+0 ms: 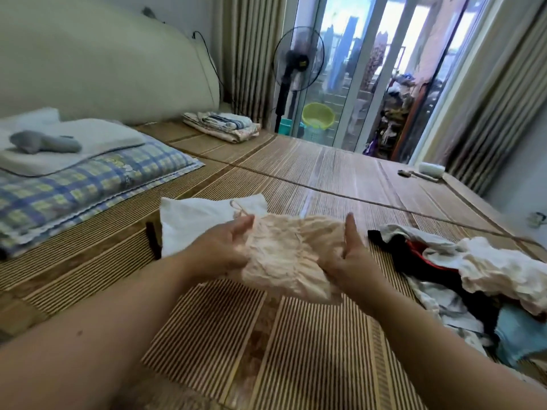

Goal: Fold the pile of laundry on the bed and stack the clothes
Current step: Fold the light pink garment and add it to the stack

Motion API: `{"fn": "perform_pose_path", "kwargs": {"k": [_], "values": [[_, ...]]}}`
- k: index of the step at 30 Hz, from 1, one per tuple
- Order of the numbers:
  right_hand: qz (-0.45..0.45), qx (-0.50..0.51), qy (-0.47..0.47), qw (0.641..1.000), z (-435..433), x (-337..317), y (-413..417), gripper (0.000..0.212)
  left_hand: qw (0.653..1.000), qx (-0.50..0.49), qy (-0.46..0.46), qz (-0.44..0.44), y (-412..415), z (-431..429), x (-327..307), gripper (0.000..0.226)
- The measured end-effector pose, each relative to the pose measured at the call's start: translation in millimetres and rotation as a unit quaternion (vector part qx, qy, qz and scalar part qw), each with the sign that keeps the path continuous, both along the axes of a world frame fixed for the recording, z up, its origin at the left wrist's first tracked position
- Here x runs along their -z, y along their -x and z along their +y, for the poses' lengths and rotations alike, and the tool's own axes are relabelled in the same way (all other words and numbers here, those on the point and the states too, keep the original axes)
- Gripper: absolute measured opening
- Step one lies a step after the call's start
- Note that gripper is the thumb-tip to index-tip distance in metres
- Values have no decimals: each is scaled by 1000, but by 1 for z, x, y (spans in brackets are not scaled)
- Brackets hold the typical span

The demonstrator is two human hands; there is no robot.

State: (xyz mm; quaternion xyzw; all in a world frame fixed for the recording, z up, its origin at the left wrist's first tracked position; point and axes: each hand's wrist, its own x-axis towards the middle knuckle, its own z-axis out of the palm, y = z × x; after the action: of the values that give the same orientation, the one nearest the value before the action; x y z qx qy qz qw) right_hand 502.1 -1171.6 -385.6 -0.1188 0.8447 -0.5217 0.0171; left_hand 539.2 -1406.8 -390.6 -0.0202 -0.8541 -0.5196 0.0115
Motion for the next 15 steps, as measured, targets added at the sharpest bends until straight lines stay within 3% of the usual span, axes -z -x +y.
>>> {"fn": "perform_pose_path", "kwargs": {"k": [3,7,11,13,15], "values": [[40,-35,-68,996,-52,-18,47,95,989,-71,114,61,23,-39,-3,87],[29,-54,-90,994,-114,-23,113,94,977,-130,140,97,59,-83,4,88],[10,-49,-132,990,-152,1,160,88,967,-160,196,-2,87,-117,27,88],[63,-69,-203,975,-161,21,175,69,950,-209,225,-51,96,-128,43,81],[100,-109,-241,959,-169,39,186,51,942,-199,269,-39,106,-132,55,76]]}}
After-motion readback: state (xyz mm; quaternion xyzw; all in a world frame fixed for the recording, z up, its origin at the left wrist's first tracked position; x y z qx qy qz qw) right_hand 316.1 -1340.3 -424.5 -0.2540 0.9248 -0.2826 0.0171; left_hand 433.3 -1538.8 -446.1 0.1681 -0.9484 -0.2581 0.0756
